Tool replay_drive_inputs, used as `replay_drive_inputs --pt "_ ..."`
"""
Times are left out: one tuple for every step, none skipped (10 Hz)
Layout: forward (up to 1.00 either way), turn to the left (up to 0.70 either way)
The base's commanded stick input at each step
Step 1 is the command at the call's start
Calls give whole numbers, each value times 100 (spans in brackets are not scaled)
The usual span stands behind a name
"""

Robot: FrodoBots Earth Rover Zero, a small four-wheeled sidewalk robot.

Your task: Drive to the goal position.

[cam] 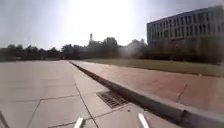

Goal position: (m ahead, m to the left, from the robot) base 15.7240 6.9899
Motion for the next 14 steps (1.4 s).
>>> replay_drive_inputs --pt "56 43" --pt "70 0" --pt "70 1" --pt "70 1" --pt "70 1" --pt "70 1" --pt "70 1" --pt "70 1" --pt "70 1" --pt "70 1" --pt "70 1" --pt "70 1" --pt "70 1" --pt "70 1"
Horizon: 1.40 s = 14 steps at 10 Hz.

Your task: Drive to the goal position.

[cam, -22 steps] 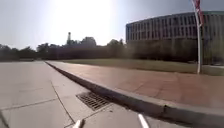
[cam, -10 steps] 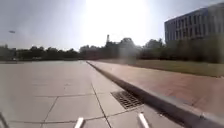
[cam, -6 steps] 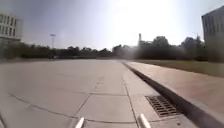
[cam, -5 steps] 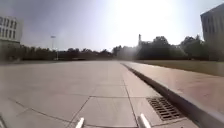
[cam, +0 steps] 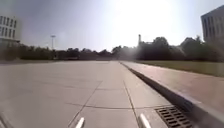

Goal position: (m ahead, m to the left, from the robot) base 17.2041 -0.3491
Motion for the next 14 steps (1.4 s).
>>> replay_drive_inputs --pt "70 1" --pt "70 1" --pt "70 1" --pt "70 1" --pt "70 1" --pt "70 1" --pt "70 1" --pt "70 1" --pt "70 1" --pt "70 1" --pt "70 1" --pt "70 1" --pt "70 1" --pt "70 1"
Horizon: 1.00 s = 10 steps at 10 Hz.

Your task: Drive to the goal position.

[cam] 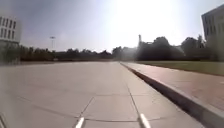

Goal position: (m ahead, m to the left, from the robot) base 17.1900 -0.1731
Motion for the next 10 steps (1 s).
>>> replay_drive_inputs --pt "70 1" --pt "70 1" --pt "70 1" --pt "70 1" --pt "70 1" --pt "70 1" --pt "70 1" --pt "70 1" --pt "70 1" --pt "70 1"
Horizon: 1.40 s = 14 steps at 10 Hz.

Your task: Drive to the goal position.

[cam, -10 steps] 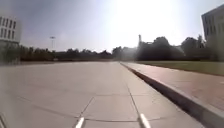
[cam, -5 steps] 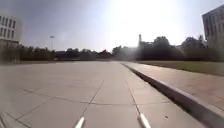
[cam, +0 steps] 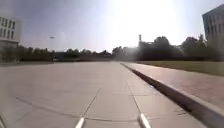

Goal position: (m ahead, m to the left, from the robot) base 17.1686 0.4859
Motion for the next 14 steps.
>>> replay_drive_inputs --pt "70 1" --pt "70 1" --pt "70 1" --pt "70 1" --pt "70 1" --pt "70 1" --pt "70 1" --pt "70 1" --pt "70 1" --pt "70 1" --pt "70 1" --pt "70 1" --pt "70 1" --pt "70 1"
